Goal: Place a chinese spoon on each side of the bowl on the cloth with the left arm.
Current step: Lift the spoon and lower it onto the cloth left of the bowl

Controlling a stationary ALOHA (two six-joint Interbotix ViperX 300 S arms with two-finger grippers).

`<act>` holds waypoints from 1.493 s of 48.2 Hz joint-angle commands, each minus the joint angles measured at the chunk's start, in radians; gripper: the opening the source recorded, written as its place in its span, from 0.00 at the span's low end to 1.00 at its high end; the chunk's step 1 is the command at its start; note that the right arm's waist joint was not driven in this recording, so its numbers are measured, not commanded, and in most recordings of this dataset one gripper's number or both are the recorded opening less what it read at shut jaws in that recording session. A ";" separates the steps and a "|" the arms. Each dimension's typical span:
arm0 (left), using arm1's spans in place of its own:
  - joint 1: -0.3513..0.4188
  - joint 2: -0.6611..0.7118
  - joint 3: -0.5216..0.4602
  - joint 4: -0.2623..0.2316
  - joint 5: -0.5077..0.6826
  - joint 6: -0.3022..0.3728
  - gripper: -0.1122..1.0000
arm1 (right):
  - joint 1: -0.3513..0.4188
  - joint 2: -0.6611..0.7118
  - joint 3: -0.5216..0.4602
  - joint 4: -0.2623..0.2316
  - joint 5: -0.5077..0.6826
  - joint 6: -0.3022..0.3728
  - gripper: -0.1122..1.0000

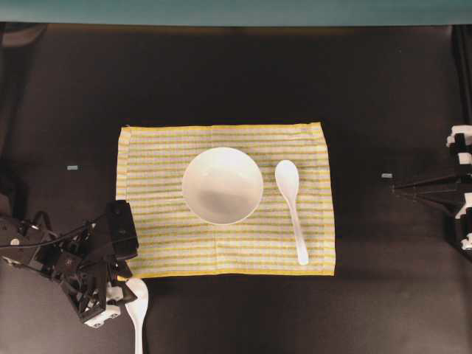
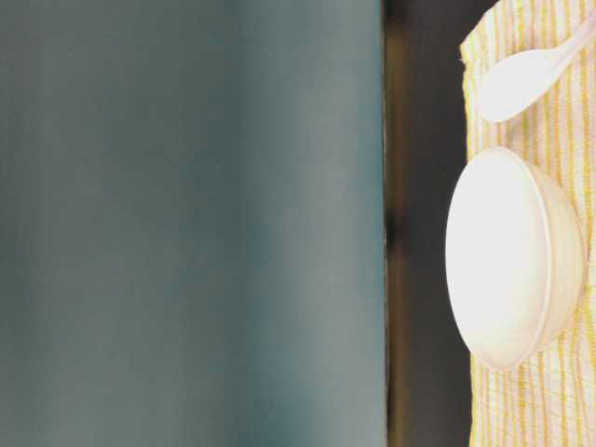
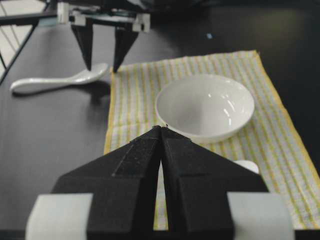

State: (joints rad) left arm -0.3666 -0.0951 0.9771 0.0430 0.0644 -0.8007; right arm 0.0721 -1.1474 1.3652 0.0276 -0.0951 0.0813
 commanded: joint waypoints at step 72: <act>0.637 -0.112 -0.178 0.005 0.379 0.486 0.13 | 0.000 0.003 -0.002 0.002 -0.041 0.008 0.09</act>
State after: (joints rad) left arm 0.2546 -0.2224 0.8176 0.0430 0.4525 -0.3099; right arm 0.0721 -1.1490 1.3698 0.0276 -0.1319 0.0813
